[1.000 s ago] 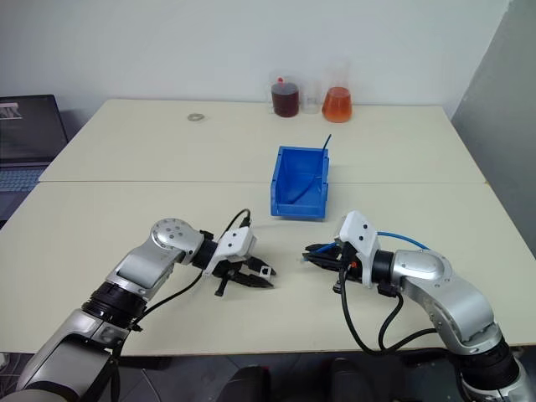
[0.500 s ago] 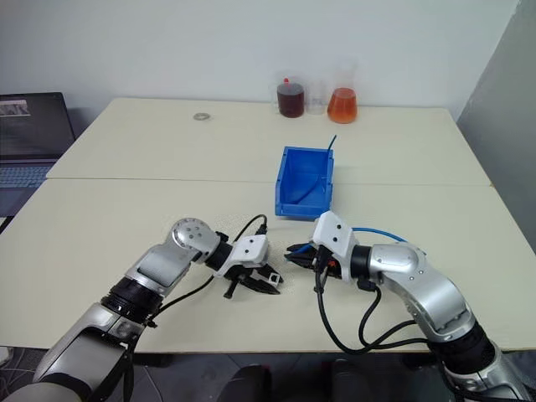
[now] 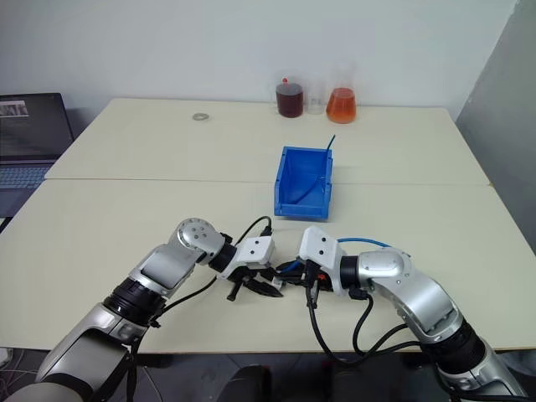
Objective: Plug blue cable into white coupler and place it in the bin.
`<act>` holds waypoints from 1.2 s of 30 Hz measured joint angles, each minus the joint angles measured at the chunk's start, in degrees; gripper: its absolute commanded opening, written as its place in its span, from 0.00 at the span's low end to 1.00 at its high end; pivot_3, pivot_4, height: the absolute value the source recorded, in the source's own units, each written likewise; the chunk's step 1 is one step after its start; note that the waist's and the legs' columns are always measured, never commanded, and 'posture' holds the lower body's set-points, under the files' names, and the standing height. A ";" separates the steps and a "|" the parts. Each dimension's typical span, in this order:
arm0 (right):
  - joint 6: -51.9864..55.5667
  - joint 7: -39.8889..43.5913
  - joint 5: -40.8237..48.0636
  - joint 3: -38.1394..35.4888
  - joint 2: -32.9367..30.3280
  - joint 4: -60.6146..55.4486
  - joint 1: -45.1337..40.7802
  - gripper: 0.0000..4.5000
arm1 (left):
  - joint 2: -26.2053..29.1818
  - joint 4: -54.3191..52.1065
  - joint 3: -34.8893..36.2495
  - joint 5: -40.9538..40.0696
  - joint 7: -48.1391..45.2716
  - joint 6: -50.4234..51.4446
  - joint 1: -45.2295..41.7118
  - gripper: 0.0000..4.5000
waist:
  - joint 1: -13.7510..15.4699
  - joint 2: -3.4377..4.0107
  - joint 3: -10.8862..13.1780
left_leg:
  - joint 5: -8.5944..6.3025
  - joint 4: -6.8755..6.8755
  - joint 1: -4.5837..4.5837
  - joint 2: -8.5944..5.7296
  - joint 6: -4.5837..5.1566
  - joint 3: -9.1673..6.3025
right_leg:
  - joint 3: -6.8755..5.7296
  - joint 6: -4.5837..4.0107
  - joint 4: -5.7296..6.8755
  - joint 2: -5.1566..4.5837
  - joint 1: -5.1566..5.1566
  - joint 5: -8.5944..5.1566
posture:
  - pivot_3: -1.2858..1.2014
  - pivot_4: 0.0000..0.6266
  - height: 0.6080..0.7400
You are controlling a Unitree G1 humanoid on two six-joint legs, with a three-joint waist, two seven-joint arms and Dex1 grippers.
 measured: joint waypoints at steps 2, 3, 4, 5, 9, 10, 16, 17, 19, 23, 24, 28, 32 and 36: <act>-0.01 -0.38 -0.70 0.53 0.62 0.44 0.04 0.01 | 0.02 -0.05 0.02 -0.02 0.00 -0.01 0.08 0.18 | -0.01 0.00 0.00 | 0.00 0.00 0.00 0.00 0.00 0.00 | 0.00 0.00 0.00 0.00 0.00 0.00 | 0.52 0.24 1.00; -0.04 -0.62 -1.18 0.68 0.95 0.74 0.05 0.01 | 0.04 -0.11 0.07 -0.04 0.00 -0.03 0.17 0.18 | -0.02 0.00 0.00 | 0.00 0.00 0.01 0.00 0.00 0.00 | 0.00 0.00 0.01 0.00 0.00 0.00 | 0.52 0.24 1.00; -0.07 -0.88 -1.57 0.86 1.13 1.09 0.05 0.01 | 0.04 -0.15 0.09 -0.05 0.00 -0.06 0.24 0.18 | -0.02 0.00 0.00 | 0.00 0.00 0.01 0.00 0.00 0.00 | 0.00 0.00 0.01 0.00 0.00 0.00 | 0.52 0.24 1.00; -0.07 -1.06 -1.74 0.98 1.16 1.48 0.05 0.01 | 0.06 -0.22 0.16 -0.09 0.00 -0.08 0.34 0.18 | -0.02 0.00 0.00 | 0.00 0.00 0.01 0.00 0.00 0.00 | 0.00 0.00 0.02 0.00 0.00 0.00 | 0.52 0.24 1.00; -0.28 -1.08 -2.31 1.01 1.50 2.06 0.07 0.01 | 0.33 -0.63 0.26 -0.20 0.01 -0.08 0.69 0.18 | -0.10 0.00 0.00 | 0.00 0.00 0.02 0.00 0.00 0.00 | 0.01 0.00 0.03 0.01 0.00 0.00 | 0.52 0.24 1.00; -0.56 -1.07 -2.64 1.05 1.57 2.33 0.09 0.01 | 0.40 -0.73 0.26 -0.22 0.04 -0.07 0.77 0.18 | -0.12 0.00 0.00 | 0.00 0.00 0.03 0.00 0.00 0.00 | 0.01 0.00 0.04 0.01 0.00 0.00 | 0.52 0.24 1.00; -1.74 -0.26 -3.74 1.18 1.23 3.22 0.64 0.01 | 0.67 -1.15 0.72 -0.42 0.42 -0.18 1.51 0.18 | -0.18 0.01 -0.01 | 0.00 0.00 0.06 0.01 0.00 0.01 | 0.02 0.00 0.05 0.01 0.00 0.00 | 0.52 0.24 1.00; -1.84 -0.05 -3.74 1.18 1.22 3.22 0.73 0.01 | 0.67 -1.15 0.76 -0.43 0.49 -0.21 1.58 0.18 | -0.19 0.01 -0.01 | 0.00 0.00 0.07 0.01 0.00 0.01 | 0.02 0.00 0.06 0.01 0.01 0.00 | 0.52 0.24 1.00; -2.03 0.21 -3.81 1.24 1.23 3.21 0.89 0.01 | 0.65 -1.13 0.80 -0.44 0.94 -0.23 1.63 0.18 | -0.20 0.01 -0.01 | 0.00 0.00 0.09 0.01 0.00 0.01 | 0.02 0.00 0.07 0.01 0.02 0.00 | 0.52 0.24 1.00; -2.48 0.32 -4.37 1.63 0.88 3.21 0.90 0.01 | 0.48 -1.12 0.80 -0.61 1.55 -0.07 1.70 0.18 | -0.20 0.01 -0.01 | 0.00 0.03 0.12 0.01 0.00 0.00 | 0.02 0.00 0.09 0.01 0.07 0.00 | 0.52 0.24 1.00; -2.49 0.32 -4.40 1.67 0.87 3.21 0.90 0.01 | 0.47 -1.12 0.79 -0.65 1.60 -0.03 1.71 0.18 | -0.18 0.01 -0.01 | 0.00 0.04 0.12 0.01 0.00 0.00 | 0.01 0.00 0.09 0.01 0.07 0.00 | 0.52 0.24 1.00; -2.55 0.33 -5.02 1.91 0.85 3.21 0.79 0.01 | 0.43 -1.16 0.79 -0.77 1.72 0.54 1.72 0.18 | -0.16 0.01 -0.02 | 0.00 0.04 0.13 0.00 0.00 0.00 | 0.02 0.00 0.10 0.01 0.08 0.00 | 0.52 0.24 1.00; -2.32 0.40 -5.77 2.63 1.00 3.76 -0.09 0.01 | 0.35 -1.38 0.82 -0.77 2.19 0.92 1.85 0.18 | -0.10 0.02 -0.02 | 0.00 0.05 0.17 0.00 0.01 0.00 | 0.02 0.00 0.14 0.01 0.10 0.00 | 0.52 0.24 1.00; -1.10 1.29 -5.79 2.70 0.92 3.78 -0.76 0.01 | 0.25 -1.51 0.82 -0.77 2.51 0.98 2.00 0.18 | -0.02 0.03 -0.04 | 0.01 0.06 0.19 0.00 0.01 -0.01 | 0.02 0.00 0.13 0.00 0.14 0.00 | 0.52 0.24 1.00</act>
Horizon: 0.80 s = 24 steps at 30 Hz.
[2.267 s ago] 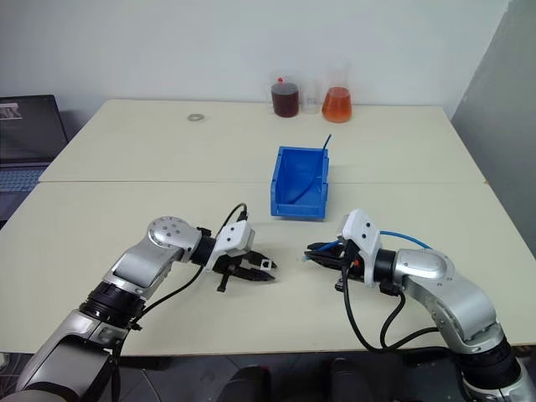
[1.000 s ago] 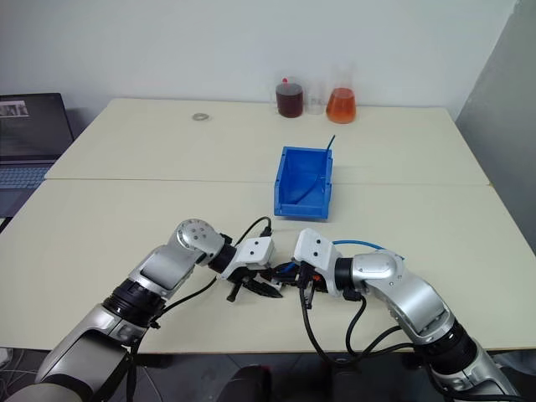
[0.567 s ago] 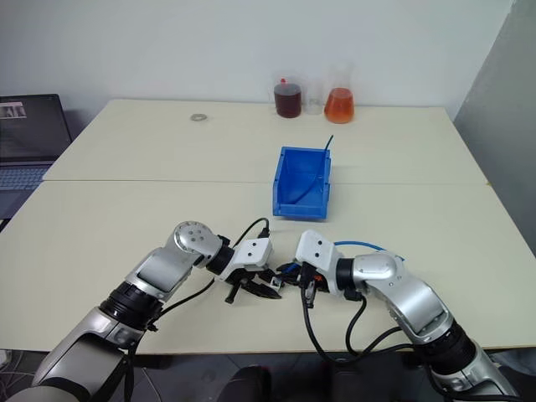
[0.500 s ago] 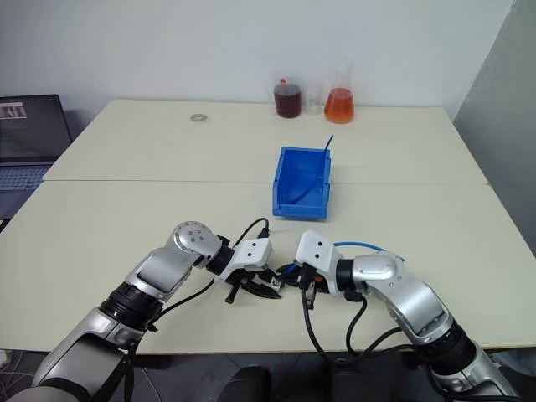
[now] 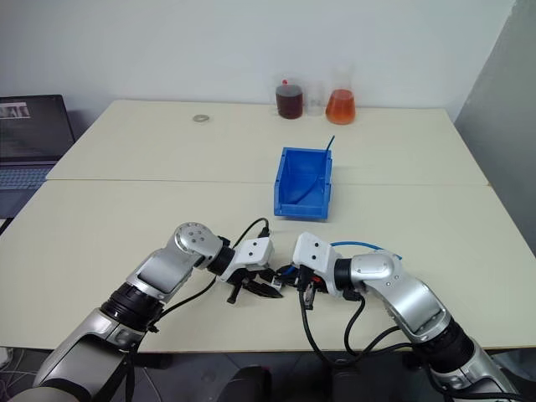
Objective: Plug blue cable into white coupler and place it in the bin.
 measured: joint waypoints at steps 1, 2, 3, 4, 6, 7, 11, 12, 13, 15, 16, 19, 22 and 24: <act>0.50 0.11 0.01 0.05 0.06 0.00 -0.31 0.01 | 0.00 -0.03 0.00 0.00 0.04 0.00 0.01 0.18 | 0.00 0.01 -0.01 | 0.00 0.00 0.00 0.00 0.00 0.00 | 0.00 0.00 0.00 0.00 0.00 0.00 | 0.52 0.24 1.00; 0.98 0.18 0.01 0.19 0.19 0.00 -0.70 0.01 | 0.00 -0.05 0.00 0.01 0.08 0.00 0.05 0.18 | 0.00 0.01 -0.01 | 0.00 0.00 0.01 0.00 0.00 0.00 | 0.00 0.00 0.00 0.00 0.00 0.00 | 0.52 0.24 1.00; 1.22 0.32 -0.31 0.89 0.25 0.23 -1.41 0.01 | 0.00 -0.07 0.00 0.01 0.12 -0.01 0.07 0.18 | 0.00 0.01 -0.01 | 0.00 0.00 0.01 0.00 0.00 0.00 | 0.00 0.00 0.00 0.00 0.00 0.00 | 0.52 0.24 1.00; 1.26 0.36 -0.48 1.24 0.28 0.35 -1.72 0.01 | -0.04 -0.07 0.00 0.01 0.15 -0.01 0.08 0.18 | 0.02 0.02 -0.02 | 0.00 0.00 0.01 0.00 0.00 0.00 | 0.00 0.00 0.01 0.00 0.01 0.00 | 0.52 0.24 1.00; 1.28 0.65 -0.56 1.71 0.36 0.69 -1.87 0.01 | -0.09 -0.13 0.10 0.01 0.22 -0.01 0.23 0.18 | 0.08 0.01 -0.03 | 0.00 0.00 0.01 0.00 0.00 0.00 | 0.00 0.00 0.00 0.00 0.01 0.00 | 0.52 0.24 1.00; 1.28 0.88 -0.58 1.74 0.37 0.83 -1.96 0.01 | -0.09 -0.17 0.11 0.01 0.24 0.00 0.26 0.18 | 0.07 0.01 -0.03 | 0.00 0.00 0.02 -0.01 0.00 0.00 | 0.01 0.00 0.00 -0.01 0.01 0.00 | 0.52 0.24 1.00; 1.31 1.74 -0.99 2.37 0.48 1.59 -2.96 0.01 | -0.04 -0.42 0.49 0.06 0.41 0.05 0.75 0.18 | 0.02 0.05 -0.07 | 0.00 0.00 0.04 0.00 0.00 0.01 | 0.01 0.00 0.00 0.00 0.02 0.00 | 0.52 0.24 1.00; 1.26 2.02 -1.10 2.61 0.49 1.91 -3.31 0.01 | -0.03 -0.52 0.60 0.06 0.47 0.09 0.90 0.18 | 0.00 0.05 -0.09 | 0.00 0.00 0.05 0.00 0.00 0.00 | 0.00 0.00 0.01 0.00 0.02 0.00 | 0.52 0.24 1.00; 1.17 2.54 -1.46 2.96 0.55 2.30 -3.86 0.01 | -0.02 -0.60 0.72 0.07 0.54 0.18 1.06 0.18 | -0.03 0.06 -0.12 | 0.00 -0.01 0.06 0.00 0.00 0.00 | 0.00 0.00 0.01 0.00 0.02 0.00 | 0.52 0.24 1.00; 1.14 2.78 -2.04 3.28 0.69 2.41 -4.06 0.01 | -0.02 -0.71 0.85 0.08 0.66 0.27 1.28 0.18 | -0.04 0.07 -0.17 | 0.00 -0.01 0.07 0.01 0.00 0.00 | 0.00 0.00 0.01 0.01 0.03 0.00 | 0.52 0.24 1.00; 1.16 2.95 -2.35 3.35 0.86 2.42 -4.09 0.01 | 0.02 -0.83 0.87 0.08 0.75 0.36 1.37 0.18 | -0.06 0.08 -0.20 | 0.00 -0.01 0.08 0.01 0.00 0.00 | 0.01 0.00 0.01 0.01 0.03 0.00 | 0.52 0.24 1.00; 1.40 3.42 -2.62 3.42 1.02 2.57 -4.25 0.01 | 0.08 -1.11 0.88 0.12 0.95 0.72 1.56 0.18 | -0.11 0.09 -0.29 | 0.00 -0.02 0.09 0.01 0.00 0.01 | 0.01 0.00 0.01 0.01 0.04 0.00 | 0.52 0.24 1.00; 1.67 4.01 -2.94 3.53 1.02 2.66 -4.47 0.01 | 0.10 -1.50 0.93 0.12 1.34 1.03 1.94 0.18 | -0.11 0.09 -0.39 | 0.00 -0.03 0.10 0.01 0.00 0.01 | 0.01 -0.01 0.00 0.01 0.04 -0.01 | 0.52 0.24 1.00; 1.73 4.25 -3.08 3.75 1.15 2.79 -4.58 0.01 | 0.14 -1.78 0.95 0.11 1.48 1.10 2.21 0.18 | -0.11 0.10 -0.54 | 0.00 -0.03 0.10 0.01 0.01 0.01 | 0.02 -0.01 -0.01 0.01 0.04 -0.01 | 0.52 0.24 1.00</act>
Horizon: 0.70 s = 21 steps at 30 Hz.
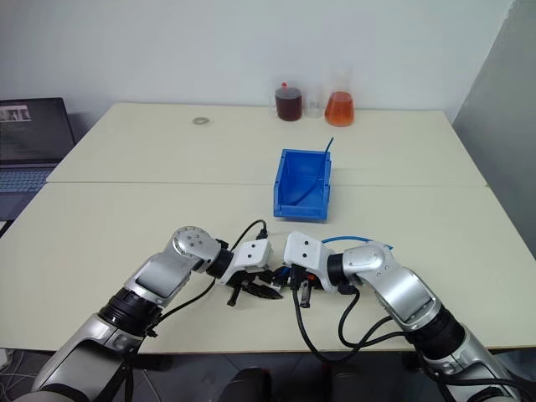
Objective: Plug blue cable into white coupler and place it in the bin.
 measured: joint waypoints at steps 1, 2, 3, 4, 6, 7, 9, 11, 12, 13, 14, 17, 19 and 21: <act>0.01 0.16 -0.05 0.06 0.19 0.15 -0.02 0.01 | 0.01 -0.08 0.00 0.00 0.03 0.01 0.11 0.18 | -0.01 -0.01 -0.08 | 0.00 0.00 0.01 0.00 0.00 0.00 | 0.00 0.00 0.00 0.00 0.00 0.00 | 0.52 0.24 1.00; 0.06 0.22 -0.10 0.37 0.53 0.39 -0.07 0.01 | 0.07 -0.14 0.06 0.01 0.08 0.03 0.27 0.18 | -0.07 -0.01 -0.19 | 0.00 -0.02 0.02 0.00 0.01 0.00 | 0.00 -0.01 0.00 0.00 0.00 -0.01 | 0.52 0.24 1.00; 0.17 0.26 -0.26 0.78 0.77 0.78 -0.27 0.01 | 0.15 -0.15 0.09 0.02 0.09 0.07 0.39 0.18 | -0.14 -0.01 -0.31 | -0.01 -0.02 0.02 0.00 0.01 0.00 | 0.00 -0.02 0.00 0.00 0.00 -0.01 | 0.52 0.24 1.00; 0.26 0.34 -0.53 1.12 1.04 1.20 -0.48 0.01 | 0.16 -0.15 0.09 0.08 0.14 0.09 0.55 0.18 | -0.18 0.01 -0.48 | -0.02 -0.03 0.03 0.00 0.03 0.00 | 0.00 -0.03 0.00 0.01 0.00 -0.02 | 0.52 0.24 1.00; 0.47 0.80 -0.59 1.36 1.27 1.80 -0.88 0.01 | 0.19 -0.17 0.14 0.10 0.27 0.16 0.83 0.18 | -0.25 0.03 -0.73 | -0.04 -0.04 0.05 0.00 0.06 0.01 | 0.00 -0.05 -0.01 0.01 0.01 -0.03 | 0.52 0.24 1.00; 0.59 0.99 -0.59 1.47 1.38 2.13 -1.12 0.01 | 0.19 -0.18 0.13 0.11 0.35 0.21 0.90 0.18 | -0.30 0.04 -0.85 | -0.06 -0.04 0.06 0.00 0.11 0.01 | 0.00 -0.06 -0.01 0.01 0.02 -0.04 | 0.52 0.24 1.00; 0.64 1.37 -0.59 1.49 1.52 2.57 -1.26 0.01 | 0.18 -0.26 0.12 0.12 0.50 0.30 1.06 0.18 | -0.39 0.06 -1.00 | -0.10 -0.04 0.08 0.01 0.17 0.01 | 0.01 -0.08 -0.01 0.03 0.03 -0.05 | 0.52 0.24 1.00; 0.64 2.18 -0.66 1.64 1.58 3.17 -1.68 0.01 | 0.18 -0.48 0.12 0.16 0.63 0.45 1.29 0.18 | -0.55 0.14 -1.13 | -0.11 -0.04 0.09 0.00 0.19 0.01 | 0.02 -0.08 -0.03 0.03 0.04 -0.06 | 0.52 0.24 1.00; 0.63 2.31 -0.72 1.70 1.60 3.24 -1.73 0.01 | 0.18 -0.55 0.11 0.17 0.65 0.54 1.35 0.18 | -0.58 0.15 -1.18 | -0.12 -0.05 0.09 0.00 0.20 0.01 | 0.02 -0.09 -0.03 0.03 0.05 -0.07 | 0.52 0.24 1.00; 0.62 2.44 -0.86 1.77 1.62 3.29 -1.76 0.01 | 0.18 -0.63 0.11 0.19 0.65 0.69 1.41 0.18 | -0.61 0.17 -1.23 | -0.13 -0.05 0.09 0.00 0.22 0.02 | 0.02 -0.09 -0.03 0.03 0.05 -0.07 | 0.52 0.24 1.00; 0.60 2.54 -1.20 1.86 1.68 3.30 -1.78 0.01 | 0.18 -0.76 0.11 0.20 0.68 0.94 1.45 0.18 | -0.65 0.18 -1.26 | -0.13 -0.05 0.09 0.00 0.23 0.02 | 0.02 -0.10 -0.03 0.03 0.05 -0.07 | 0.52 0.24 1.00; 0.48 2.95 -1.82 1.91 1.97 3.36 -1.73 0.01 | 0.19 -1.39 0.10 0.24 1.08 1.28 1.75 0.18 | -0.79 0.19 -1.29 | -0.15 -0.05 0.11 0.00 0.25 0.02 | 0.03 -0.10 -0.03 0.04 0.06 -0.08 | 0.52 0.24 1.00; 0.40 3.04 -1.96 1.91 2.03 3.36 -1.57 0.01 | 0.22 -1.62 0.13 0.24 1.27 1.39 2.00 0.18 | -0.82 0.20 -1.34 | -0.15 -0.06 0.13 0.00 0.26 0.02 | 0.04 -0.11 -0.04 0.04 0.07 -0.08 | 0.52 0.24 1.00; 0.29 3.14 -2.32 1.93 2.23 3.40 -1.16 0.01 | 0.30 -1.94 0.24 0.24 1.34 1.57 2.44 0.18 | -0.89 0.23 -1.49 | -0.16 -0.06 0.14 0.00 0.28 0.02 | 0.04 -0.12 -0.04 0.04 0.08 -0.10 | 0.52 0.24 1.00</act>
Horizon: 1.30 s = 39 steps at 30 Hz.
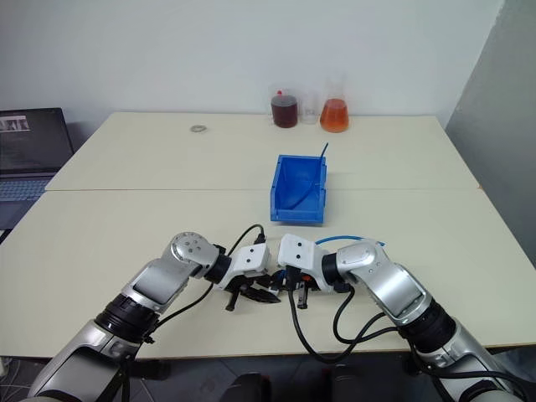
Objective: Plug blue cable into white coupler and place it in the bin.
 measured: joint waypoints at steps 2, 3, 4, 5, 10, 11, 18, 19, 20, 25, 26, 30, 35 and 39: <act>-0.23 0.06 -0.08 0.05 0.15 0.13 0.15 0.01 | 0.05 -0.23 0.14 0.00 0.01 0.17 0.28 0.18 | -0.12 0.04 -0.08 | -0.02 -0.01 0.03 0.00 0.03 0.01 | 0.01 -0.01 0.00 0.00 0.02 -0.02 | 0.52 0.24 1.00; -0.41 0.08 -0.21 0.08 0.21 0.19 0.26 0.01 | 0.09 -0.39 0.20 0.00 0.02 0.32 0.40 0.18 | -0.16 0.04 -0.09 | -0.02 -0.01 0.03 0.00 0.03 0.01 | 0.01 -0.01 0.00 0.00 0.02 -0.02 | 0.52 0.24 1.00; -0.83 0.11 -0.62 0.08 0.40 0.20 0.56 0.01 | 0.14 -0.70 0.37 0.00 0.04 0.70 0.68 0.18 | -0.21 0.04 -0.13 | -0.02 -0.02 0.04 0.01 0.04 0.01 | 0.01 -0.02 0.00 0.01 0.02 -0.03 | 0.52 0.24 1.00; -1.05 0.11 -0.71 0.08 0.48 0.21 0.76 0.01 | 0.21 -0.85 0.40 0.00 0.04 0.80 0.81 0.18 | -0.26 0.04 -0.16 | -0.03 -0.03 0.06 0.01 0.05 0.01 | 0.01 -0.04 0.00 0.01 0.03 -0.05 | 0.52 0.24 1.00; -2.02 0.14 -1.77 0.08 1.05 0.27 1.61 0.01 | 0.42 -1.33 0.46 0.15 0.09 1.06 1.26 0.18 | -0.34 0.03 -0.27 | -0.07 -0.16 0.38 0.03 0.12 0.02 | 0.02 -0.11 -0.04 0.04 0.31 -0.13 | 0.52 0.24 1.00; -2.18 0.19 -1.79 0.08 1.17 0.44 1.77 0.01 | 0.47 -1.39 0.46 0.17 0.12 1.08 1.45 0.18 | -0.34 0.02 -0.26 | -0.08 -0.24 0.59 0.03 0.12 0.02 | 0.02 -0.12 -0.08 0.04 0.50 -0.17 | 0.52 0.24 1.00; -3.78 1.18 -2.66 0.52 2.38 1.80 1.96 0.01 | 1.50 -2.14 0.67 -0.07 0.10 0.99 2.50 0.18 | -0.45 0.00 -0.39 | -0.11 -0.85 1.19 0.13 0.15 -0.02 | -0.04 -0.31 -0.21 0.11 0.88 -0.43 | 0.52 0.24 1.00; -3.94 1.33 -2.81 0.52 2.47 1.96 1.96 0.01 | 1.51 -2.14 0.67 -0.06 0.10 1.00 2.53 0.18 | -0.45 0.03 -0.45 | -0.11 -0.85 1.19 0.15 0.15 -0.03 | -0.05 -0.31 -0.21 0.14 0.88 -0.43 | 0.52 0.24 1.00; -4.44 1.57 -3.09 0.53 2.63 2.36 1.96 0.01 | 1.52 -2.14 0.67 -0.02 0.13 1.02 2.57 0.18 | -0.45 0.05 -0.50 | -0.11 -0.85 1.20 0.17 0.15 -0.02 | -0.05 -0.32 -0.21 0.15 0.88 -0.43 | 0.52 0.24 1.00; -7.13 2.79 -4.83 0.69 3.09 4.66 1.95 0.01 | 1.54 -2.14 0.89 -0.01 1.23 1.17 3.43 0.18 | -0.52 0.16 -0.89 | -0.12 -0.89 1.39 0.21 0.16 -0.01 | -0.04 -0.65 -0.20 0.18 0.99 -0.63 | 0.52 0.24 1.00; -7.43 2.96 -5.14 0.69 3.12 4.90 1.95 0.01 | 1.55 -2.14 0.92 0.00 1.41 1.22 3.54 0.18 | -0.53 0.17 -0.92 | -0.12 -0.92 1.45 0.23 0.16 0.00 | -0.04 -0.68 -0.20 0.18 1.03 -0.66 | 0.52 0.24 1.00; -8.30 3.42 -6.44 1.06 3.12 5.13 1.95 0.01 | 1.50 -2.25 0.99 -0.03 2.23 1.15 4.10 0.18 | -0.53 0.20 -1.04 | -0.13 -1.01 1.68 0.27 0.15 0.03 | -0.01 -0.75 -0.21 0.18 1.16 -0.70 | 0.52 0.24 1.00; -9.01 4.00 -7.82 1.16 3.43 5.24 1.95 0.01 | 1.49 -2.24 0.99 -0.02 2.44 1.10 4.22 0.18 | -0.53 0.21 -1.07 | -0.14 -1.05 1.77 0.28 0.12 0.02 | 0.00 -0.77 -0.21 0.18 1.20 -0.73 | 0.52 0.24 1.00; -9.85 4.49 -9.32 1.49 3.70 5.33 1.95 0.01 | 1.50 -2.16 1.00 -0.02 2.67 0.96 4.44 0.18 | -0.53 0.23 -1.21 | -0.15 -1.08 1.81 0.32 0.11 0.01 | 0.01 -0.80 -0.22 0.18 1.17 -0.75 | 0.52 0.24 1.00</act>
